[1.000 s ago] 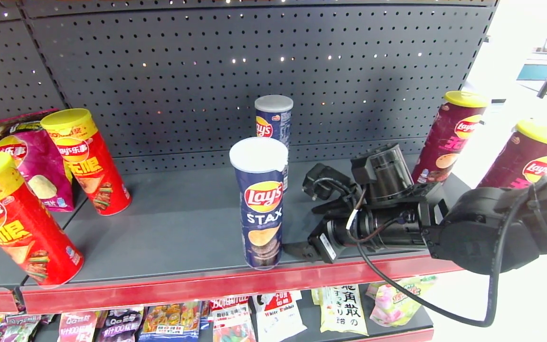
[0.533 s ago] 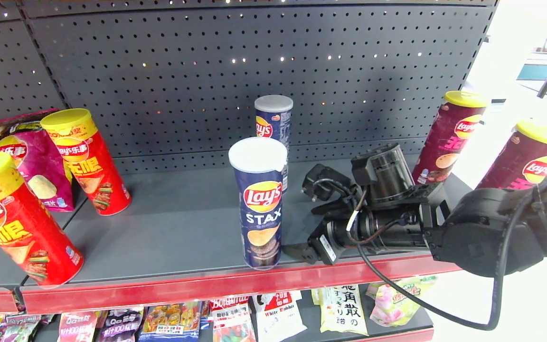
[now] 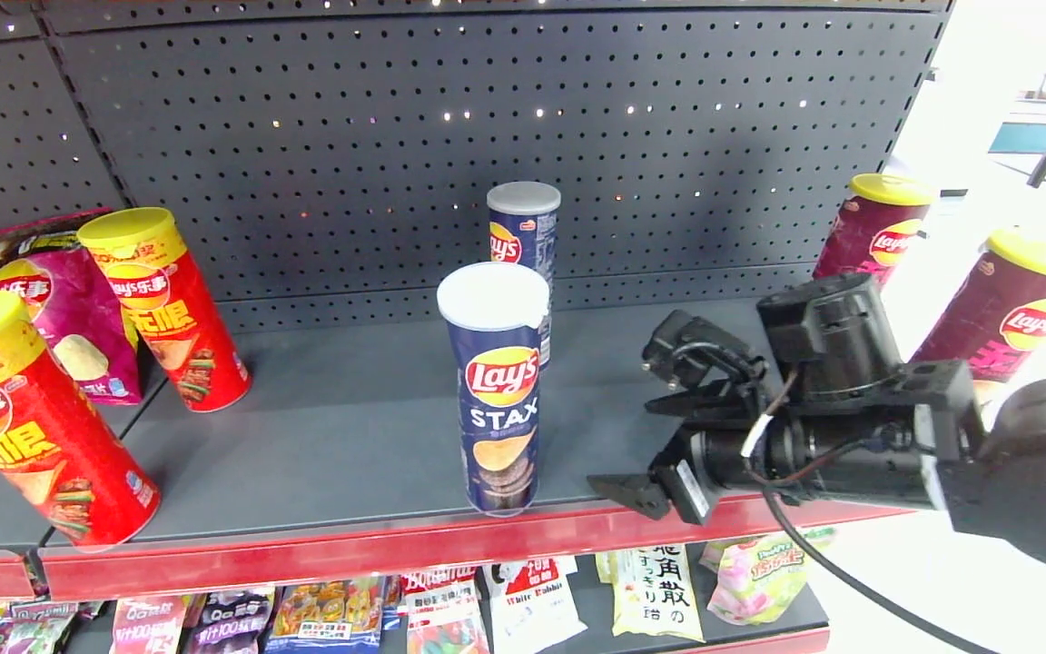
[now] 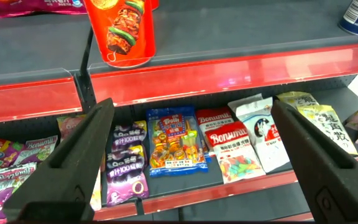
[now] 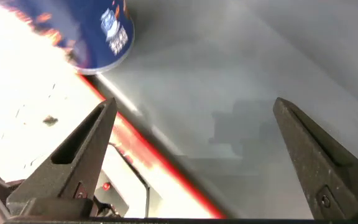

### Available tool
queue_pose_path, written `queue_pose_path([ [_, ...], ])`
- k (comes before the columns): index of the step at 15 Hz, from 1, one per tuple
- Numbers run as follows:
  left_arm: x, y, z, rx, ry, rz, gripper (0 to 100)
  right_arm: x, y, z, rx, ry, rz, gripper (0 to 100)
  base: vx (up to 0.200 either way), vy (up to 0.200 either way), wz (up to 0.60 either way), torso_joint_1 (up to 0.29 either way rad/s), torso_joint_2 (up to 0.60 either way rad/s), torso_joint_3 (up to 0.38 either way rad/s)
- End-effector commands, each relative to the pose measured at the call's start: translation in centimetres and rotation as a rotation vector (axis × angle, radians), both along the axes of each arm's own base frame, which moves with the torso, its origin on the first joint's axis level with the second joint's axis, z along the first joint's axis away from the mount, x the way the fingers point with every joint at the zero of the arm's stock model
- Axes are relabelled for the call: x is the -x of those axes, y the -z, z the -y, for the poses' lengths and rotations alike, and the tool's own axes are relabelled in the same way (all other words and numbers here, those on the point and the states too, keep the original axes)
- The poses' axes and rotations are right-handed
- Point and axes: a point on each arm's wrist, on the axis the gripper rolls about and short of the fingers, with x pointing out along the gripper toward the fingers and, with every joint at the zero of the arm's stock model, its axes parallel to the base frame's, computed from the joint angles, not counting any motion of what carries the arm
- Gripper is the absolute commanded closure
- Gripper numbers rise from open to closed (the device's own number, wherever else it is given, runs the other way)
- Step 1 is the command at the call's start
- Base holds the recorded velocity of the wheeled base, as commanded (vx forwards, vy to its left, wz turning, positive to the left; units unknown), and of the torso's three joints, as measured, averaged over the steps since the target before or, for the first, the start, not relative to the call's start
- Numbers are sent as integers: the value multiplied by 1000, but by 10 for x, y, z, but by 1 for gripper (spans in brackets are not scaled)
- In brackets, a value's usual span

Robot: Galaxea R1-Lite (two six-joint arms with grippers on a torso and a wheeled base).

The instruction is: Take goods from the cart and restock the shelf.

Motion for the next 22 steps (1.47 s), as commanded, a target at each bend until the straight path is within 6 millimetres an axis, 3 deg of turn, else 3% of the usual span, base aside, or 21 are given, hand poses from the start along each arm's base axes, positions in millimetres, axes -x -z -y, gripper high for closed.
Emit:
queue_pose_path([
  [1,0,0,0,0,-1,-2,0,50,-25,41,-71,34,64,0,0,0,0,0,0,0],
  [5,0,0,0,0,-1,-2,0,128,-14,100,-128,18,137,0,0,0,0,0,0,0],
  [8,0,0,0,0,1,-2,0,163,-2,129,-179,27,200,0,0,0,0,0,0,0],
  [9,0,0,0,0,-1,-2,0,179,8,150,-206,136,261,0,0,0,0,0,0,0],
  [11,0,0,0,0,-1,-2,0,202,32,172,-215,377,338,0,0,0,0,0,0,0],
  [14,0,0,0,0,-1,-2,0,231,80,185,-216,775,375,0,0,0,0,0,0,0],
  [19,0,0,0,0,-1,-2,0,252,83,184,-321,871,486,0,0,0,0,0,0,0],
  [22,0,0,0,0,-1,-2,0,252,83,185,-349,943,487,0,0,0,0,0,0,0],
])
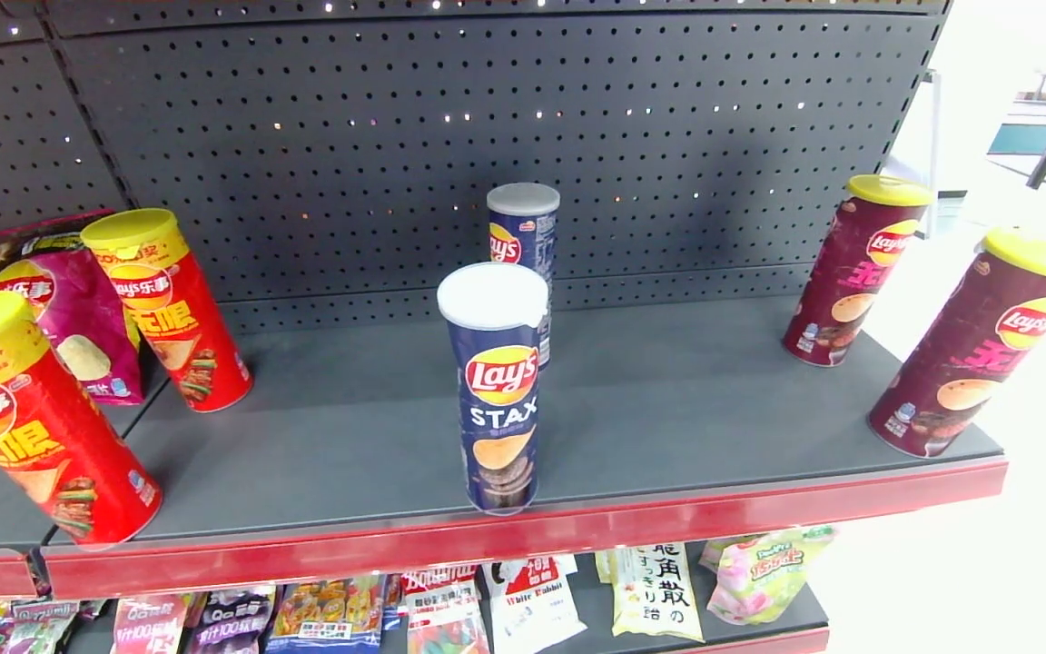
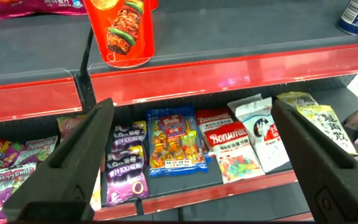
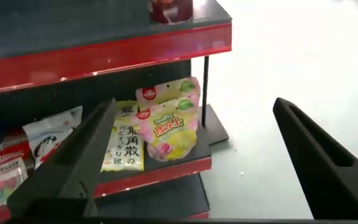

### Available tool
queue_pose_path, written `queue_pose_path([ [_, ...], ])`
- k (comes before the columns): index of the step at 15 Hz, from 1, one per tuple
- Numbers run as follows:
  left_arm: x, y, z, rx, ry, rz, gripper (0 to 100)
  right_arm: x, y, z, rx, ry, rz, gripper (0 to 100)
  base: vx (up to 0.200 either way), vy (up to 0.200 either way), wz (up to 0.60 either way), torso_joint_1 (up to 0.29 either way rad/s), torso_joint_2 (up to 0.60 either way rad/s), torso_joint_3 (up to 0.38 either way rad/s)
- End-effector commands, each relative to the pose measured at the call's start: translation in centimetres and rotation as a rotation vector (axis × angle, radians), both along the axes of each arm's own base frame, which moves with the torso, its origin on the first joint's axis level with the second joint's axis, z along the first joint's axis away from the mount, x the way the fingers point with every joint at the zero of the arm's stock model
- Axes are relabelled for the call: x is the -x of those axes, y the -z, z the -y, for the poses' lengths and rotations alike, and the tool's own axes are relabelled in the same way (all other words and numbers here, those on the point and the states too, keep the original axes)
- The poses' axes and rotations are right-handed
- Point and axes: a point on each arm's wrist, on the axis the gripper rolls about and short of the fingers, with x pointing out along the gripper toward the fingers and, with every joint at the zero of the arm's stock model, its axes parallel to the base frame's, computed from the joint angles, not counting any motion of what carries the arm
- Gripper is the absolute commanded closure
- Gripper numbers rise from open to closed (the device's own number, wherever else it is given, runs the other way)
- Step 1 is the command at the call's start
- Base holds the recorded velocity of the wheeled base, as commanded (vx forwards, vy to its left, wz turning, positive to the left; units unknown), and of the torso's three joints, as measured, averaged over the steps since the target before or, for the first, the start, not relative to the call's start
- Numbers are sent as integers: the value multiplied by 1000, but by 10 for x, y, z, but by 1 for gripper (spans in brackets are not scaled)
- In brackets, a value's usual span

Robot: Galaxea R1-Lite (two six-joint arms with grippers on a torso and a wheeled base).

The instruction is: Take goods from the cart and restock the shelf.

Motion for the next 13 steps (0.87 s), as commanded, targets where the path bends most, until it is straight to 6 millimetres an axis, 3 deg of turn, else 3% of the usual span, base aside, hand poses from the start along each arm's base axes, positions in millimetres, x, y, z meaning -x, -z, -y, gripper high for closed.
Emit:
queue_pose_path([
  [1,0,0,0,-1,0,-2,0,3,1,0,-3,9,34,0,0,0,0,0,0,0],
  [13,0,0,0,-1,0,-2,0,7,2,1,-32,19,85,0,0,0,0,0,0,0],
])
